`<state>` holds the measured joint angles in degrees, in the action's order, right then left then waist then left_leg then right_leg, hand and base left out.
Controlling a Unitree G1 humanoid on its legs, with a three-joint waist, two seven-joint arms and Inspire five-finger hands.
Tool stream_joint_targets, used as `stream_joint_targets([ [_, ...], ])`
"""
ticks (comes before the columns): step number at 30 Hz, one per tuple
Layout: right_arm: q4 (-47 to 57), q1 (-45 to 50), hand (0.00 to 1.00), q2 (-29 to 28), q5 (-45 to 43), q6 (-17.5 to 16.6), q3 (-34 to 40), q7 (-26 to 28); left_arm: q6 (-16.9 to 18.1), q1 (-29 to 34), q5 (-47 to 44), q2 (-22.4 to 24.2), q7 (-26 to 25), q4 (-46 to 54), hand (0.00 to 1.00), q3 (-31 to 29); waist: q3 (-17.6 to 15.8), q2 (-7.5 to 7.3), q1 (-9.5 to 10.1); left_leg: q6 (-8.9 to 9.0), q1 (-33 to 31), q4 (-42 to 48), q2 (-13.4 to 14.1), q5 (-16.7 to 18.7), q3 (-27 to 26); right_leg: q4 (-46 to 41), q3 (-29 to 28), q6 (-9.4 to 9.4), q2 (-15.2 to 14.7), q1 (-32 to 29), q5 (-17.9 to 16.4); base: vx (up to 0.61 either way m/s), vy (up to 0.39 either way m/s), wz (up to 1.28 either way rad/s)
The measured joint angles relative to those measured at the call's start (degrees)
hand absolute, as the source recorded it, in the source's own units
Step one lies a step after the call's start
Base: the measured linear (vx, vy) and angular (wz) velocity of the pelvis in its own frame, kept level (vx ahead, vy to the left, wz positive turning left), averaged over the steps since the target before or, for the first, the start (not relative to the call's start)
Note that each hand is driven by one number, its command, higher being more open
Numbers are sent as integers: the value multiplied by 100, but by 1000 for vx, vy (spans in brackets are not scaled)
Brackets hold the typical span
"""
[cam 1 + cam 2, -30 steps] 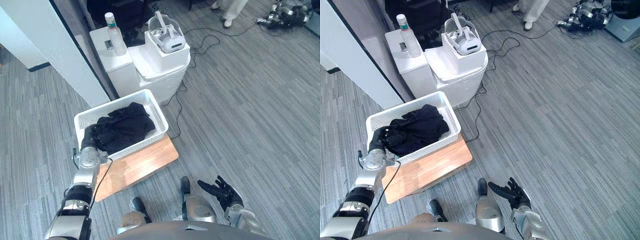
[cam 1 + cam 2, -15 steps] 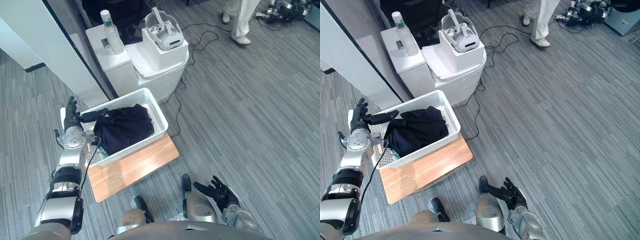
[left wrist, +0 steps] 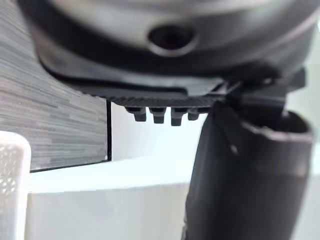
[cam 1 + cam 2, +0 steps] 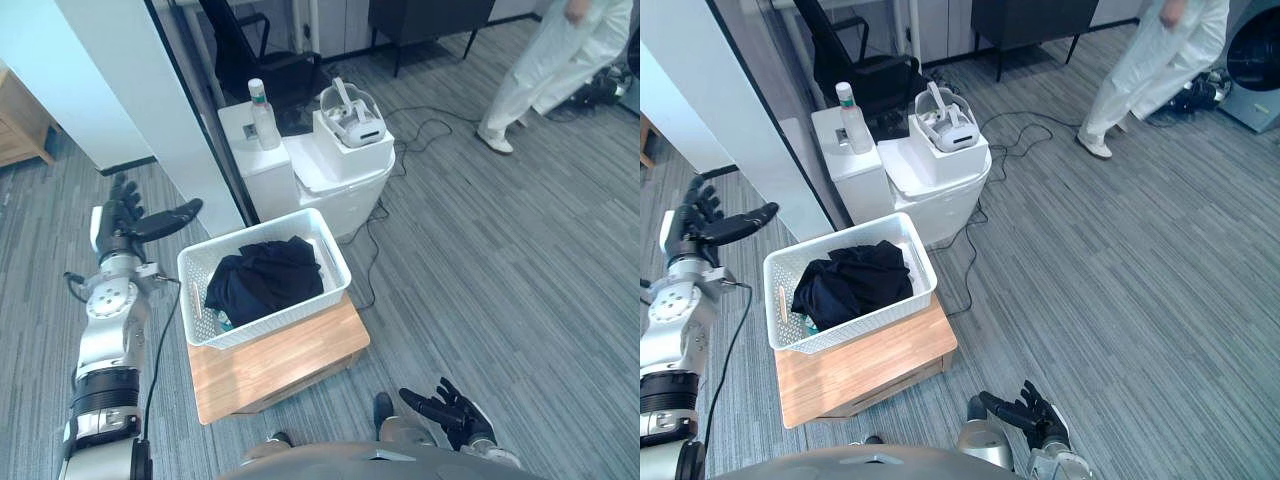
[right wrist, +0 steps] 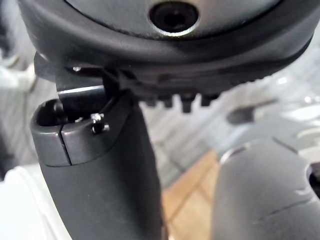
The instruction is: Tidy up the quilt and then pick up the clothes from the bed and put them into the laundry hamper
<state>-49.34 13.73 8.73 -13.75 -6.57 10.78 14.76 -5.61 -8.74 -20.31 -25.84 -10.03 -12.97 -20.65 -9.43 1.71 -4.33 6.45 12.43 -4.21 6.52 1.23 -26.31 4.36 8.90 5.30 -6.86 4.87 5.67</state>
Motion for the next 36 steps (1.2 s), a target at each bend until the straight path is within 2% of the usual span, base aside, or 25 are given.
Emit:
stream_joint_targets([
  [4,-222,11,100,0,-1,19,9,3,-91,525,-331,-33,-448,-74,100,-824,143,-36,175,-7,3,-62,-3,-39,98,3,110,-12,-2,42,-18,-33,-27,11],
  [6,-280,9,100,0,-1,55,27,7,-93,750,-521,-135,-519,-327,100,-1090,177,-58,256,-6,10,-65,0,-51,158,5,176,-9,-5,86,-37,-14,-23,21],
  [8,-427,11,100,5,-1,83,115,50,-89,1144,-660,-176,-719,-902,100,-1583,285,-103,339,-11,7,-79,-1,-55,234,8,280,0,-18,140,-65,-7,-19,21],
  [11,-499,-5,100,7,-2,137,142,106,-89,1684,-603,-171,-573,-1767,100,-1859,399,-154,466,-10,6,-81,-9,-54,302,11,362,12,-37,198,-96,1,-8,15],
  [14,-593,-112,100,11,-5,169,260,165,-80,2274,-470,62,-131,-2549,100,-1862,457,-219,608,-15,1,-83,-40,-50,368,39,435,24,-73,221,-124,-18,5,16],
  [17,-768,-339,100,19,-6,179,600,260,-73,2750,-197,628,279,-3416,100,-1866,500,-290,736,-15,-4,-84,-99,-4,430,42,503,30,-131,251,-142,-35,26,12],
  [18,-886,-519,100,31,-6,179,793,282,-46,2982,209,1016,454,-3833,100,-1861,500,-290,741,-46,-4,-85,-140,13,439,42,508,44,-156,256,-179,-28,26,4],
  [20,-913,-589,100,31,-6,179,870,260,4,3085,561,1250,525,-4027,100,-1851,500,-279,741,-62,-9,-85,-165,22,451,42,513,48,-186,256,-183,-14,13,2],
  [22,-959,-680,100,29,-106,229,965,-73,302,3189,1584,1622,520,-4336,100,-1765,530,-212,741,-75,-13,-86,-188,30,447,42,507,46,-194,249,-188,0,0,0],
  [26,-1122,-828,100,-3,-84,263,1305,-683,662,3128,1924,1879,454,-4547,100,-1101,567,-40,704,-81,-17,-86,-183,49,384,42,454,47,-181,204,-194,3,10,-9],
  [30,-1179,-834,100,-126,-11,292,1326,-932,684,2875,2211,1993,447,-4548,100,-594,597,34,647,-22,0,-86,-117,84,219,42,313,36,-102,128,-205,27,-11,-21],
  [32,-1182,-850,100,-234,-20,373,1216,-1118,678,2702,2261,2005,515,-4546,100,-375,605,78,520,35,17,-84,-69,103,129,40,237,14,-46,89,-198,52,-30,-21],
  [36,-1308,-858,100,-243,-82,525,1098,-1250,666,2481,2268,2004,683,-4504,100,-197,603,89,456,57,31,-65,18,115,-19,10,106,32,21,35,-175,72,-18,-22],
])
